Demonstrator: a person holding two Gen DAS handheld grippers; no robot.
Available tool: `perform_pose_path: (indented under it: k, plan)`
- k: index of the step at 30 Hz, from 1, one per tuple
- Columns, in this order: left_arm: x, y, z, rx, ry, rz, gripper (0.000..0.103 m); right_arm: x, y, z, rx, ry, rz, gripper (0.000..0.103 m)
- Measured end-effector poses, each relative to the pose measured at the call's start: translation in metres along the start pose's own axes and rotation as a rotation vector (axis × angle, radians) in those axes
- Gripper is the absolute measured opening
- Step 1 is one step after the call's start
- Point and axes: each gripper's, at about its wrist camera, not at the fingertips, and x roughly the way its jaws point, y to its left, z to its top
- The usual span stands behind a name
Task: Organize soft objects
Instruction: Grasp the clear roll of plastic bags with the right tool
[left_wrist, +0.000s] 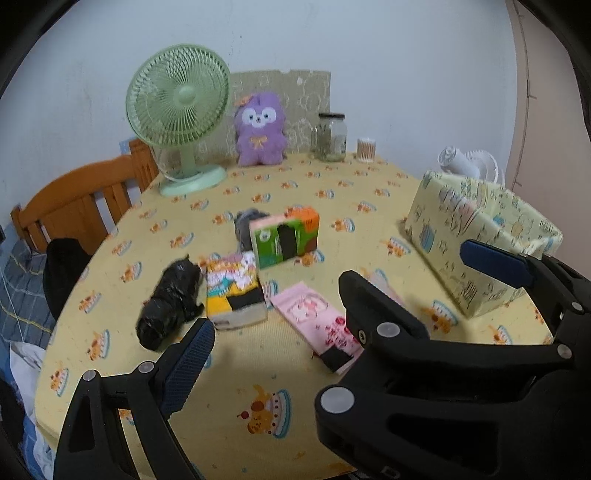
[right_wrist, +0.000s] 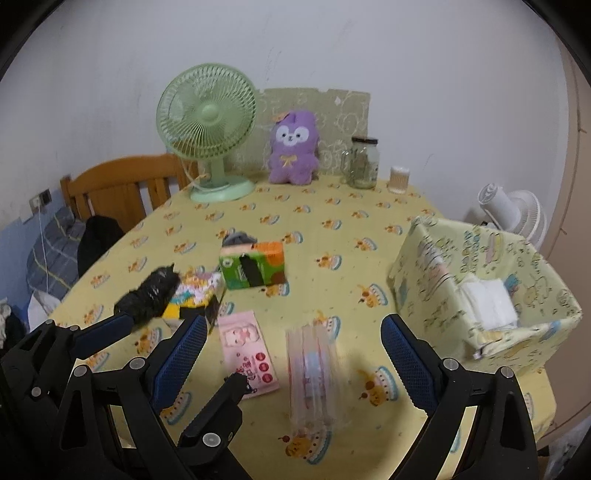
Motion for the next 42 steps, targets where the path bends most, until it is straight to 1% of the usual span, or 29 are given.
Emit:
perform_pose_path:
  k: [8,11,15,19,23,25,27,30,33,38,42]
  plan:
    - [0.021,-0.001,-0.007,-0.017,0.053,-0.014,0.094,0.024,-0.005,-0.009,0.002,0.066,0.009,0.089]
    - [0.030,-0.004,-0.009,-0.025,0.073,-0.016,0.094,0.033,-0.009,-0.012,0.007,0.095,0.001,0.085]
    - [0.037,-0.008,-0.010,-0.016,0.091,-0.017,0.093,0.041,-0.014,-0.016,0.010,0.124,-0.006,0.079]
    - [0.044,-0.010,-0.011,-0.006,0.120,-0.010,0.093,0.053,-0.019,-0.020,0.023,0.169,-0.010,0.077]
    - [0.052,-0.011,-0.013,-0.017,0.152,0.003,0.092,0.065,-0.024,-0.024,0.036,0.220,0.005,0.068]
    - [0.053,-0.011,-0.013,-0.019,0.150,0.005,0.092,0.068,-0.025,-0.025,0.037,0.225,0.012,0.065]
    - [0.054,-0.011,-0.013,-0.020,0.153,0.004,0.093,0.071,-0.025,-0.024,0.026,0.240,0.009,0.049]
    - [0.055,-0.011,-0.012,-0.018,0.156,0.005,0.092,0.073,-0.023,-0.022,0.008,0.247,0.014,0.038]
    - [0.056,-0.011,-0.010,-0.022,0.152,0.010,0.092,0.073,-0.025,-0.020,0.011,0.243,0.021,0.031]
    - [0.060,-0.007,-0.004,-0.091,0.150,-0.005,0.088,0.074,-0.027,-0.013,0.022,0.231,0.036,0.029]
    - [0.062,-0.008,0.001,-0.105,0.146,-0.016,0.085,0.076,-0.029,-0.008,0.025,0.224,0.038,0.028]
